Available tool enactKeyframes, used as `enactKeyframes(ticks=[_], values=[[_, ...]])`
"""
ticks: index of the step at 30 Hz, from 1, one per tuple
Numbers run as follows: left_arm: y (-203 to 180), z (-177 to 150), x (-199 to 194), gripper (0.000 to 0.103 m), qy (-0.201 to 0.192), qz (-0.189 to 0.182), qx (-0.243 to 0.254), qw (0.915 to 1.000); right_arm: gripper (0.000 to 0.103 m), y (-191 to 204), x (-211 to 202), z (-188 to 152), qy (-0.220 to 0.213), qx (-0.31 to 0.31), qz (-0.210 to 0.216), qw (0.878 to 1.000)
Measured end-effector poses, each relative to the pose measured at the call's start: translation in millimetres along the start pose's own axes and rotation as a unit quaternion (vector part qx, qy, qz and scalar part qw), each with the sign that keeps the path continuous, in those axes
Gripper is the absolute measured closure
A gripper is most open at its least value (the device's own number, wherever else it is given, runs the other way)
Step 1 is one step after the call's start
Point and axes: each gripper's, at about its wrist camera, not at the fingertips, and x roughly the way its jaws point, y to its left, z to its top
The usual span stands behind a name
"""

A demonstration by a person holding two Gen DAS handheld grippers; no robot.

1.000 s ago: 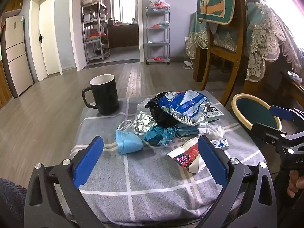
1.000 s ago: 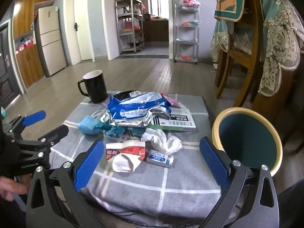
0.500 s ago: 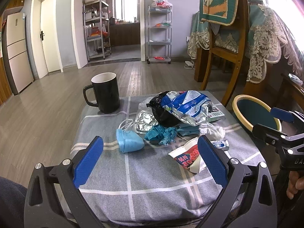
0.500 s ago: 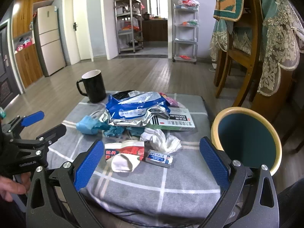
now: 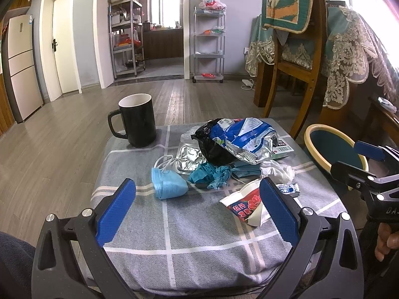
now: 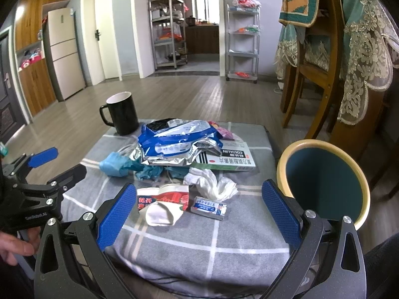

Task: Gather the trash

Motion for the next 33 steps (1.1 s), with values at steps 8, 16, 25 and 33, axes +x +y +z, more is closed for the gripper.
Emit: enactKeyframes(ticks=[8,16,25,33], values=[[-1,-2,-1,0.006,0.002,0.000,-0.002,1.0000,0.004,0,1,-1,0.002,0.003,-0.001,1.000],[0,-3,1,0.006,0.003,0.000,-0.003,1.0000,0.004,0,2,-2,0.005,0.006,-0.002,1.000],[2,-4,6,0.006,0.012,0.002,-0.012,0.9999,0.004,-1,6,-2,0.012,0.015,0.001,1.000],[7,-3,10,0.006,0.027,0.003,-0.028,0.9992,0.005,-1,9,-2,0.023,0.020,0.010,1.000]])
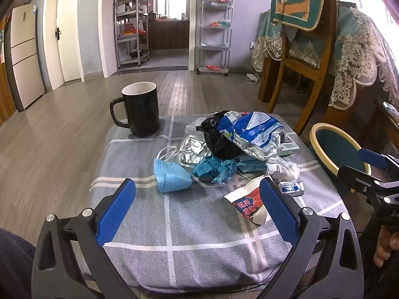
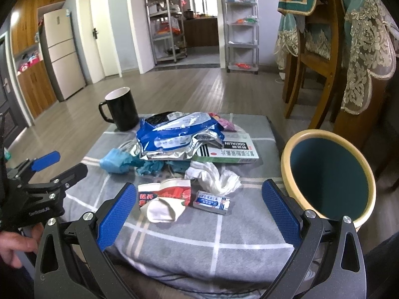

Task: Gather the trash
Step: 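Grasp the blue snack bag with the right tool while the left tool grasps the blue face mask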

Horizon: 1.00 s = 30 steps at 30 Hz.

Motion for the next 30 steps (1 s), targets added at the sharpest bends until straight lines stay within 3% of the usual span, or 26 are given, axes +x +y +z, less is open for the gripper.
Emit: enactKeyframes(ticks=[16,21,30], values=[[24,6,33,0.027,0.045,0.003,-0.040,0.9982,0.009,1,8,0,0.017,-0.003,0.003,1.000],[30,11,57,0.034,0.064,0.004,-0.041,0.9971,0.023,1,16,2,0.029,0.000,0.004,1.000],[45,17,99,0.035,0.100,0.017,-0.057,0.9932,0.025,26,35,16,0.027,-0.061,0.005,0.998]])
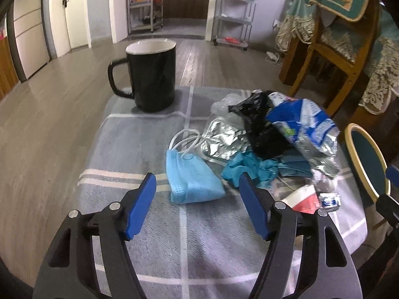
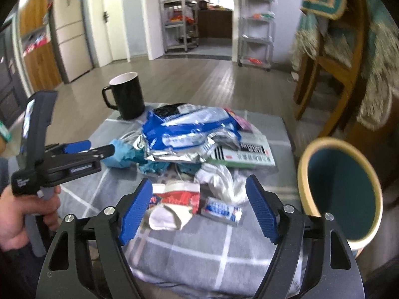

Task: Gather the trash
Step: 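Grasp the blue snack bag with the right tool while the left tool grasps the blue face mask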

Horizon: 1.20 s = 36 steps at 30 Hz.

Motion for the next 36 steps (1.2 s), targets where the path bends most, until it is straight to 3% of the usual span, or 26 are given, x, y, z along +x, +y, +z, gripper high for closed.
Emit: enactKeyframes(ticks=[10,13,16,17,22,25,30,36], values=[[16,0,28,0.036,0.037,-0.008,-0.032,0.9987,0.031,48,41,19,0.001,-0.150,-0.022,0.988],[19,-1,35,0.042,0.049,-0.016,-0.038,0.9980,0.040,56,54,21,0.001,-0.182,-0.029,0.983],[20,-2,36,0.056,0.053,-0.028,-0.040,0.9974,0.065,61,67,19,0.008,-0.205,-0.032,0.978],[20,-2,35,0.059,0.052,-0.031,-0.040,0.9974,0.075,61,68,19,0.008,-0.208,-0.035,0.977],[20,-3,29,0.080,0.047,-0.032,-0.039,0.9977,0.082,62,62,16,-0.015,-0.208,-0.021,0.978],[20,-3,22,0.086,0.039,-0.029,-0.036,0.9981,0.087,62,51,18,-0.037,-0.210,-0.016,0.977],[23,-1,4,0.088,0.019,-0.032,-0.041,0.9984,0.092,58,30,22,-0.071,-0.193,-0.009,0.979],[26,2,-21,0.088,-0.003,-0.054,-0.047,0.9974,0.095,36,-8,34,-0.117,-0.123,0.030,0.985]])
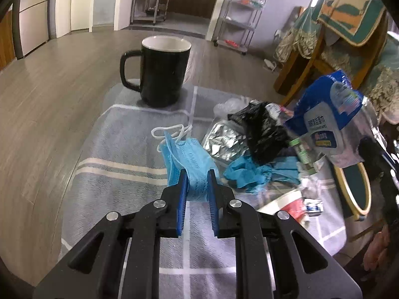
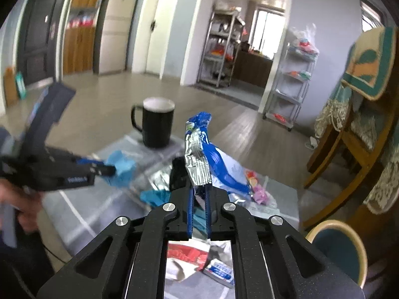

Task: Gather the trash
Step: 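Grasp the blue snack bag with the right tool while the left tool grasps the blue face mask, then carry the snack bag and mask over the bin and open both tools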

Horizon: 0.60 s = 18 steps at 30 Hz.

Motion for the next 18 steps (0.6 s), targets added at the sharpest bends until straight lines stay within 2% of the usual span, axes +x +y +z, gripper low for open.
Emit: enactKeyframes(ticks=[3,11,18], values=[[-6,2,-12,0.088,-0.014,-0.010,0.012,0.9998,0.095,-13,-17,3,-0.021,0.042,0.016,0.999],[-30,8,-38,0.088,-0.048,-0.034,0.048,0.9972,0.096,-46,-36,3,-0.044,0.123,0.032,0.991],[-63,22,-60,0.088,-0.074,-0.068,0.078,0.9919,0.096,-62,-60,4,-0.070,0.151,0.009,0.986]])
